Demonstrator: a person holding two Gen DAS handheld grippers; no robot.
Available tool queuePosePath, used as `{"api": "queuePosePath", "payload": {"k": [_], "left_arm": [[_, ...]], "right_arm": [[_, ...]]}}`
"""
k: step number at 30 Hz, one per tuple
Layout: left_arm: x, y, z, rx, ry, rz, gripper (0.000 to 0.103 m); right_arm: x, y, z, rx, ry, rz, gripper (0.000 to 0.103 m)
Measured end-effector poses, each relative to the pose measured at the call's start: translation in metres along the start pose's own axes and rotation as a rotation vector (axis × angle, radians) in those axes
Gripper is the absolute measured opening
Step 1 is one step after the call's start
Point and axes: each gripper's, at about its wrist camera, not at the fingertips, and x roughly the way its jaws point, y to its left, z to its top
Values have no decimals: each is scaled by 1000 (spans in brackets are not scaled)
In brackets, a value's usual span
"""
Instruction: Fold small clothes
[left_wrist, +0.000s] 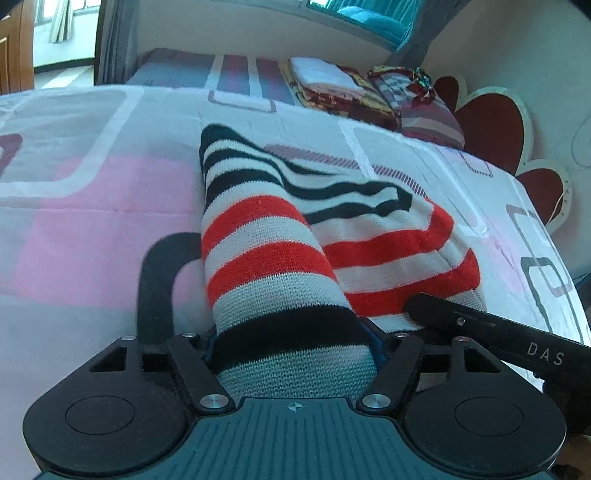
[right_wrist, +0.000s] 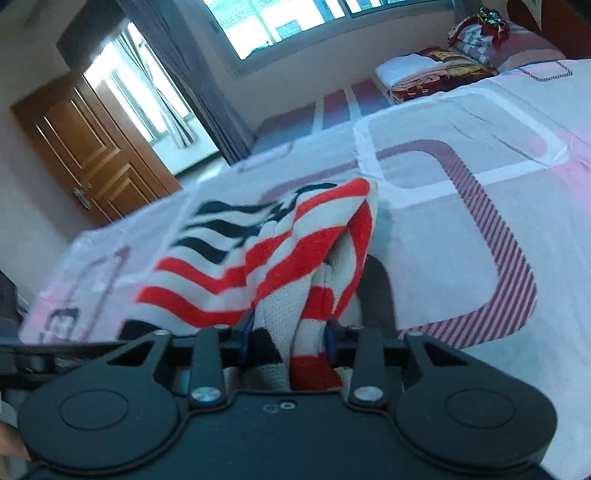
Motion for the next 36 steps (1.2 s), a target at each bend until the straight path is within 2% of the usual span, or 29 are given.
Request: {"api": "queuePosePath", "payload": {"k": [5, 9, 15, 24, 30, 36], "left_arm": [[-24, 21, 1, -5, -33, -2, 68], [-52, 52, 0, -4, -73, 13, 68], [-95, 125, 4, -13, -112, 39, 68], [-143, 239, 7, -67, -147, 122, 68], [-133, 284, 18, -72, -154, 132, 68], [-96, 302, 20, -55, -124, 144, 69]], "right_arm": [[-8, 17, 0, 7, -6, 34, 34], [-5, 44, -1, 9, -17, 67, 34], [11, 106, -10, -14, -39, 92, 34], [65, 211, -28, -51, -18, 172, 34], [94, 253, -27, -86, -6, 191, 34], [124, 257, -30, -77, 2, 155, 34]]}}
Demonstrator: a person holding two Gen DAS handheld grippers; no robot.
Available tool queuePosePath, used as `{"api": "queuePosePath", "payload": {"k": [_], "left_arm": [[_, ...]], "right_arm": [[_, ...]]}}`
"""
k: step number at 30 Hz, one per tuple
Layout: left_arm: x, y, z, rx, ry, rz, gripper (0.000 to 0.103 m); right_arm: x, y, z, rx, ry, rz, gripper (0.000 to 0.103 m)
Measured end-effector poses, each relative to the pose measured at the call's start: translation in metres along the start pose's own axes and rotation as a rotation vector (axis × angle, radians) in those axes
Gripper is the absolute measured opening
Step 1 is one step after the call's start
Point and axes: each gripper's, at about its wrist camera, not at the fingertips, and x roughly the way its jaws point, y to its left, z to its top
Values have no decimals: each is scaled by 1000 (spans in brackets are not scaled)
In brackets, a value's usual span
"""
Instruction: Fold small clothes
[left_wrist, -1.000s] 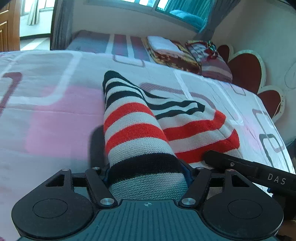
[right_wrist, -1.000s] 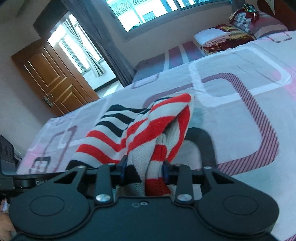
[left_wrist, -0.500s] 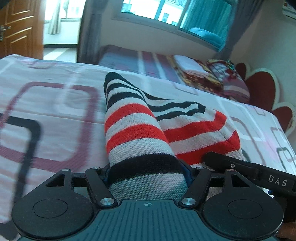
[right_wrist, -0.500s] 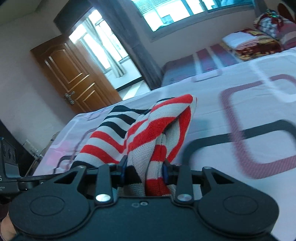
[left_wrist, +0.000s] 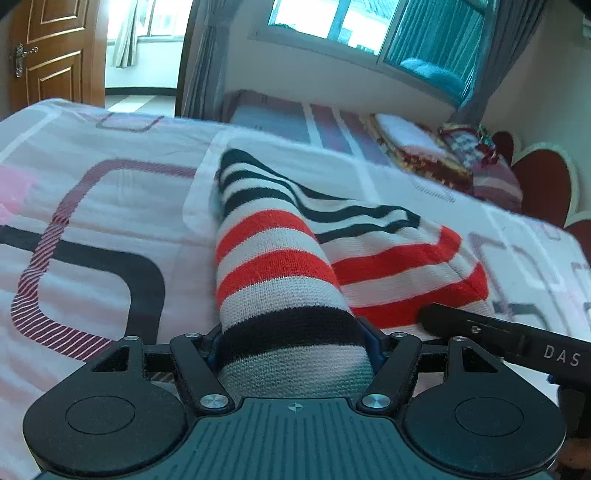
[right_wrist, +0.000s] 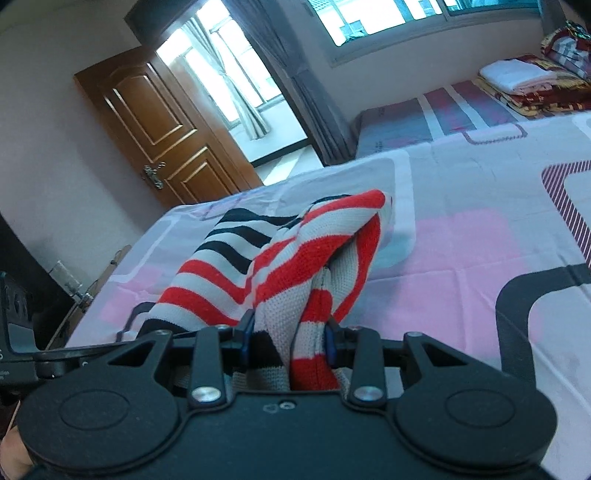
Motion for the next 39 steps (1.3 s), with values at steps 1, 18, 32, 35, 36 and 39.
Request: {"api": "queuePosePath", "payload": {"k": [1, 18, 32, 35, 36, 39], "left_arm": [[7, 2, -3, -2, 14, 6, 69], [-53, -6, -39, 61, -61, 133, 86], [-47, -17, -67, 105, 27, 175, 91], [-55, -16, -66, 98, 43, 172, 91], [-59, -16, -66, 93, 48, 166, 92], [-73, -16, -65, 79, 54, 169, 103]], "right_arm": [[5, -2, -3, 5, 6, -13, 34], [-33, 33, -25, -229, -82, -208, 40], [-18, 54, -72, -337, 58, -330, 40], [-27, 55, -72, -288, 46, -310, 58], [-29, 56, -71, -274, 48, -311, 72], [-38, 60, -74, -247, 58, -292, 79]]}}
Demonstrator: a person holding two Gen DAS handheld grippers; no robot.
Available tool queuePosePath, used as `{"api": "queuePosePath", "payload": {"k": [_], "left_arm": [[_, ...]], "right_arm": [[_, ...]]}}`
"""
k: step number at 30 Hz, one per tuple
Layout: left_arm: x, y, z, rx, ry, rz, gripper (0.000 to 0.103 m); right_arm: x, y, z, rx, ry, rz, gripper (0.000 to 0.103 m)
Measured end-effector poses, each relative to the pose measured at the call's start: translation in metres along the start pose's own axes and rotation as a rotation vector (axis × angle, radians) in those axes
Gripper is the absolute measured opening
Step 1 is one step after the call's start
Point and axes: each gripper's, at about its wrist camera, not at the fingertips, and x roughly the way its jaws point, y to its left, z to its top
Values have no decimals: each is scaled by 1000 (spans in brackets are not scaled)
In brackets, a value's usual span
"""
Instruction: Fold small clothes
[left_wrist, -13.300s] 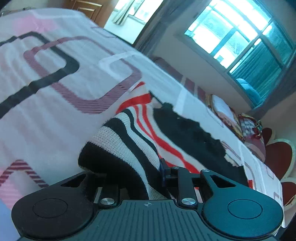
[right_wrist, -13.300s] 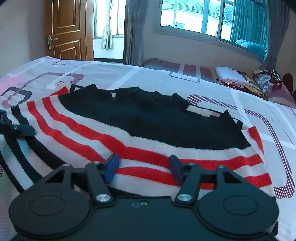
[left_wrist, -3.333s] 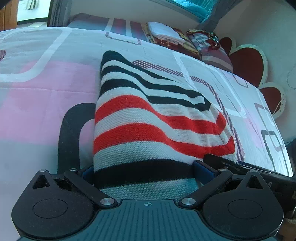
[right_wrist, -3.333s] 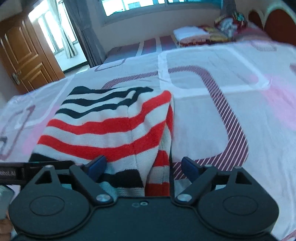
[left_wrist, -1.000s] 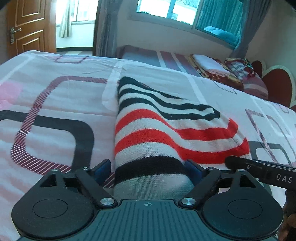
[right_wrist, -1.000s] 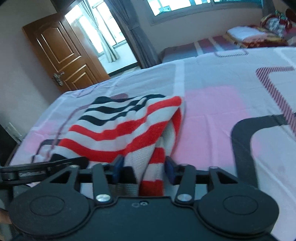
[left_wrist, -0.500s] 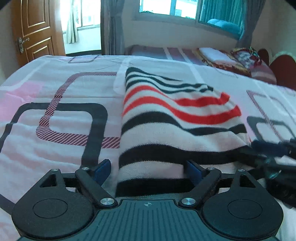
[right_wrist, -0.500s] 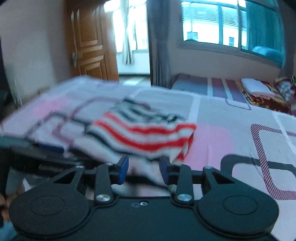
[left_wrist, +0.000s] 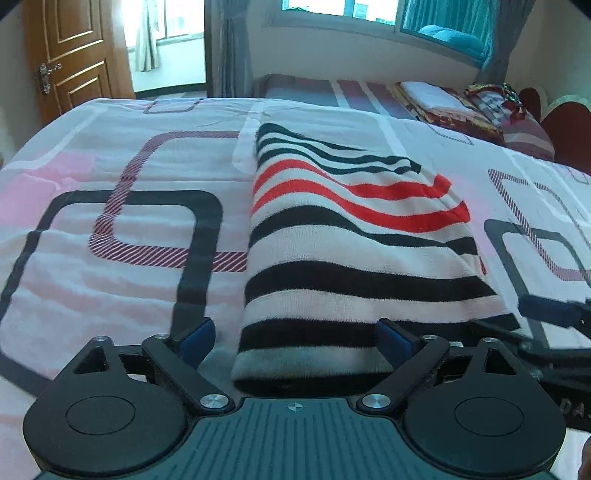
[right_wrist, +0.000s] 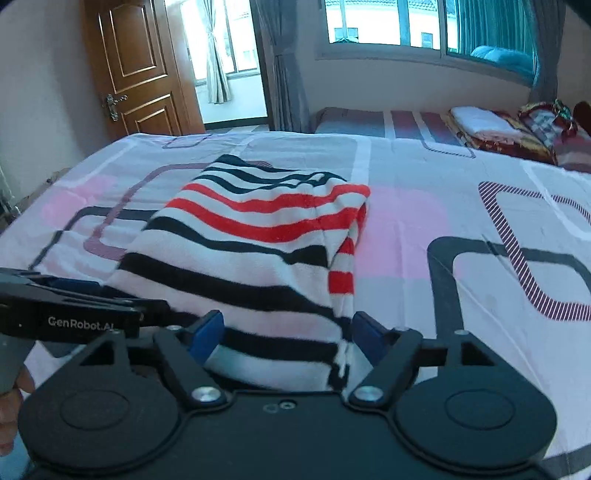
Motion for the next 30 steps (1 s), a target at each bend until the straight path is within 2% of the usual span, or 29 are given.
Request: {"api": "queuePosePath", "payload": {"k": [3, 6, 11, 15, 18, 22, 24, 26, 28, 30], "left_arm": [[-23, 4, 0, -8, -25, 13, 103], [-46, 6, -1, 1, -39, 39, 103], [-89, 6, -7, 40, -74, 97, 103], [-132, 12, -17, 36, -132, 19, 103], [-162, 10, -23, 46, -167, 17, 103], [-193, 12, -31, -19, -180, -50, 103], [-206, 9, -36, -36, -185, -13, 103], [-221, 2, -42, -8, -205, 27, 103], [-239, -8, -51, 18, -228, 112, 103], [-254, -15, -61, 9, -258, 164, 103]], "right_arm": [[-10, 0, 0, 39, 18, 22, 94], [-26, 2, 0, 94, 42, 52, 102], [-68, 12, -5, 128, 51, 55, 102], [-104, 19, -11, 142, 52, 37, 102], [-128, 26, -11, 134, 79, 43, 102], [-161, 35, -10, 91, 28, 67, 102], [-176, 39, -8, 76, 9, 67, 102], [-190, 42, -7, 49, -4, 54, 102], [-201, 45, -10, 17, -28, 29, 102], [-211, 47, -16, -31, -47, 9, 102]]}}
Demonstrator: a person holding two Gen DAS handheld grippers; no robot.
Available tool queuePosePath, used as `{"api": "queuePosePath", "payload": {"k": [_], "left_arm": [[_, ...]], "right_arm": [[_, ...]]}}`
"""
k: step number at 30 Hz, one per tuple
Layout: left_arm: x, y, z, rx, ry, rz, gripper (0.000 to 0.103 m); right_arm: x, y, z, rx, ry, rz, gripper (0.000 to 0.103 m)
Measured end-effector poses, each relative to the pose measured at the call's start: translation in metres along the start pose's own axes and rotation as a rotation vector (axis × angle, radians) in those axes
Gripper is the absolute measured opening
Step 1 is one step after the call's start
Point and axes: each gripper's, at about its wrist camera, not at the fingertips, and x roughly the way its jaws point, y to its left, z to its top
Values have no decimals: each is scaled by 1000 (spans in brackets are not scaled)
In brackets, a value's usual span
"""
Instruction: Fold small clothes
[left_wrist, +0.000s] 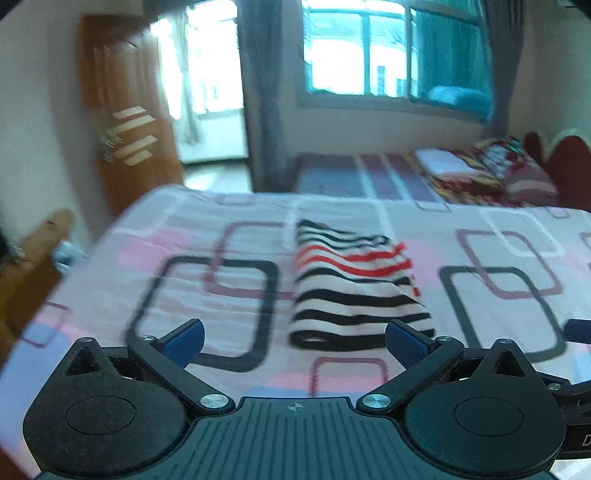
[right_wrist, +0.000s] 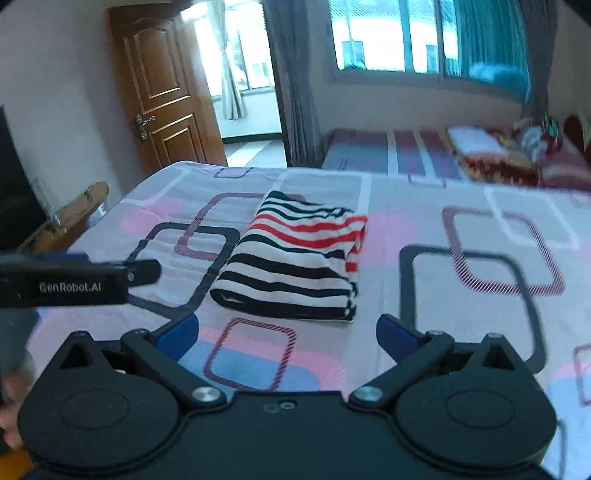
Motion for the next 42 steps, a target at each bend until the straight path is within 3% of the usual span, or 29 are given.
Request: {"api": "queuePosePath", "payload": {"k": [4, 9, 15, 22, 42], "left_arm": [[-22, -6, -14, -73, 48, -29, 103], [-50, -22, -39, -54, 75, -10, 103], [-90, -32, -58, -69, 70, -14, 103], [-119, -33, -70, -66, 53, -3, 103], [-138, -23, -85, -65, 63, 23, 103]], "right_arm": [[-23, 2, -14, -32, -37, -59, 102], [-49, -1, -29, 3, -62, -122, 102], [-76, -1, -47, 13, -13, -190, 102], [-107, -3, -61, 32, -70, -257, 102], [-123, 13, -77, 7, -81, -271, 102]]}}
